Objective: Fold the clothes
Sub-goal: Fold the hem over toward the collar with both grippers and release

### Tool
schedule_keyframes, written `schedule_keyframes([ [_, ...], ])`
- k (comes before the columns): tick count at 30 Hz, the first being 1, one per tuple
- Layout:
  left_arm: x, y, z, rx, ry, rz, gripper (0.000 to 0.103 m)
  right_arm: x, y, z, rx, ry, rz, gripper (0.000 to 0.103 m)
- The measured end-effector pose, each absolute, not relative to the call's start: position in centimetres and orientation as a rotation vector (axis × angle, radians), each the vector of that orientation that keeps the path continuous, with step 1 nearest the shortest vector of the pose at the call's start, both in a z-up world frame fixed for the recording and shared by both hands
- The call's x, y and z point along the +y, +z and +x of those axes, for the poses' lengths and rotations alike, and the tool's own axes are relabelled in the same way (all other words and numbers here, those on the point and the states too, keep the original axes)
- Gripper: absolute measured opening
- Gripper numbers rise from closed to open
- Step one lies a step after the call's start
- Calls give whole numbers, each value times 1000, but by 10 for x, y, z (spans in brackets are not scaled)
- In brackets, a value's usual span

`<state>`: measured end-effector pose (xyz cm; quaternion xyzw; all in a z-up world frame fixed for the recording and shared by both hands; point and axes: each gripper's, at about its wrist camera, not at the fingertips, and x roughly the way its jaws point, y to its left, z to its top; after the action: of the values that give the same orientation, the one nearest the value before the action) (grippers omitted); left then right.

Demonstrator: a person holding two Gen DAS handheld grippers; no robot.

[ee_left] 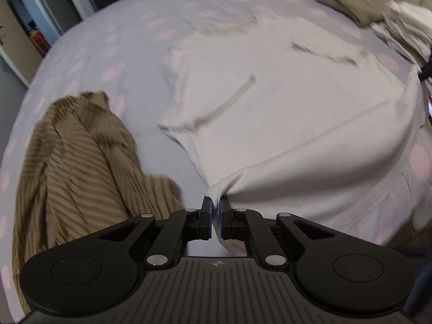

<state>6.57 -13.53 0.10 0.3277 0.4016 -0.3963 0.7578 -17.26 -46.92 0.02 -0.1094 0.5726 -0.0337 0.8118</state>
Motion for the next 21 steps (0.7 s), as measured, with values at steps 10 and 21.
schedule_keyframes([
  [10,-191,-12,123,786,-799,700,3,-519,-3,-127,1178,-211,-195,5],
  [21,-216,-43,140,803,-758,779,16,-539,-47,-96,1234,-216,-167,13],
])
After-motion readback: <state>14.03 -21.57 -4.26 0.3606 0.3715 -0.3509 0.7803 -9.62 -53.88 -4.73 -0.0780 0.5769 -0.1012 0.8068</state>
